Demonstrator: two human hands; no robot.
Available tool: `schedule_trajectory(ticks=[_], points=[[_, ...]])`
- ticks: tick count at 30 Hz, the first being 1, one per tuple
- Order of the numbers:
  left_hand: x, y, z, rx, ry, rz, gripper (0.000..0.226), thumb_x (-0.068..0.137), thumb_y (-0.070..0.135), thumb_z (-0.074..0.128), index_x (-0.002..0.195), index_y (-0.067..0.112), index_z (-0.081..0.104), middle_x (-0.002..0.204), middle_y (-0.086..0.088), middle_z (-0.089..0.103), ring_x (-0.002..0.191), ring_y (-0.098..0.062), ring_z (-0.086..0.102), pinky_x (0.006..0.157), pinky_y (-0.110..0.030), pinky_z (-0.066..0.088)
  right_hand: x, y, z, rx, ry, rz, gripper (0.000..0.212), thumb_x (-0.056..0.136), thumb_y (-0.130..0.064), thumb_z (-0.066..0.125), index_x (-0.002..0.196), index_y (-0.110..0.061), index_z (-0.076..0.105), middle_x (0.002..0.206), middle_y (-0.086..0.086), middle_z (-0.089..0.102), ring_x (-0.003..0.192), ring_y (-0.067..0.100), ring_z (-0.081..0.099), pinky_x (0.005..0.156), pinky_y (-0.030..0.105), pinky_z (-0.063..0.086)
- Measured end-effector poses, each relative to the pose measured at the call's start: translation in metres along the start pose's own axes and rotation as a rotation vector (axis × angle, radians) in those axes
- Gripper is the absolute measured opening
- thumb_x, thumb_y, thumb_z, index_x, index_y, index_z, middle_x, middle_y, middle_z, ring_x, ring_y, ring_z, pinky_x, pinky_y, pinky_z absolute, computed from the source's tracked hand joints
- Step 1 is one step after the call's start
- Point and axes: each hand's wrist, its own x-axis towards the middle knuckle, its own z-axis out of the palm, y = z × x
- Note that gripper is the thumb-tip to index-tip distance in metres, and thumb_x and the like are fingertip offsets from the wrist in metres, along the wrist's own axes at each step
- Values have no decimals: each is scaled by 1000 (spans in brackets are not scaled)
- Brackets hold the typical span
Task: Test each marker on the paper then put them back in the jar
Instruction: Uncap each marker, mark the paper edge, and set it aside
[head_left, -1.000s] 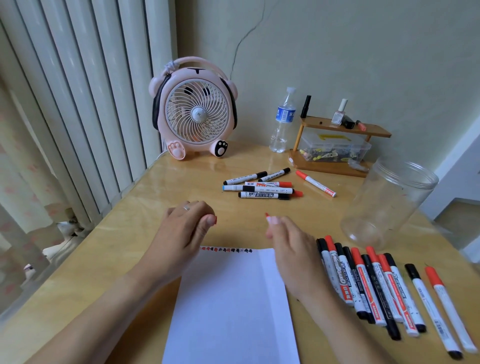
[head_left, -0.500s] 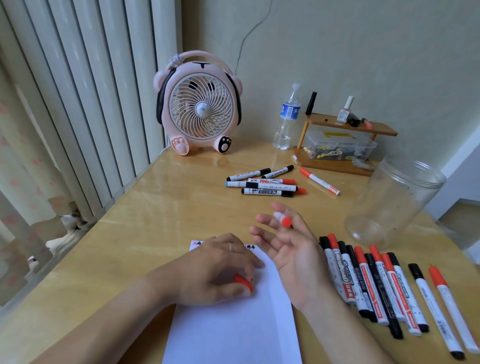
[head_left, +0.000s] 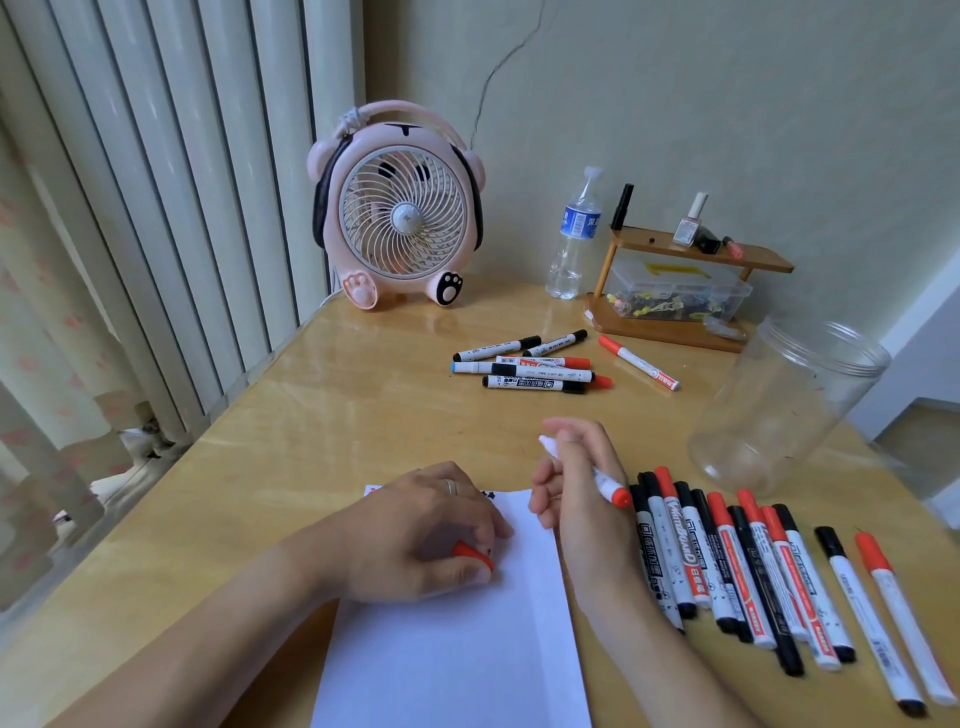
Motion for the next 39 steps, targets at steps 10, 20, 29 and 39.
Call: schedule_trajectory(ticks=[10, 20, 29, 39], points=[[2, 3, 1, 34, -32, 14, 9, 94, 33, 67, 97, 26, 63, 112, 14, 69, 107, -5, 47, 99, -31, 41, 3, 10, 6, -236, -66, 78, 12, 94, -19, 68, 87, -14, 60, 60, 11, 65, 42, 24, 57, 41, 27, 40], [-1, -1, 0, 12, -24, -39, 13, 94, 35, 65, 101, 25, 67, 106, 20, 68, 109, -3, 48, 95, -30, 45, 6, 9, 5, -285, -32, 136, 11, 89, -12, 64, 84, -6, 56, 62, 13, 69, 44, 29, 64, 45, 32, 50], [-2, -1, 1, 18, -6, -41, 12, 92, 35, 65, 98, 24, 66, 98, 21, 65, 106, -2, 48, 94, -28, 44, 10, 21, 5, -213, -84, 153, 21, 91, -10, 68, 78, -7, 52, 72, 24, 69, 44, 28, 58, 47, 34, 48], [-5, -8, 0, 83, 28, -94, 21, 82, 49, 68, 99, 37, 64, 126, 20, 56, 123, -4, 43, 102, -38, 42, 9, 20, 6, -197, -67, 161, 17, 92, -12, 69, 84, -3, 57, 71, 18, 70, 46, 26, 60, 46, 32, 47]])
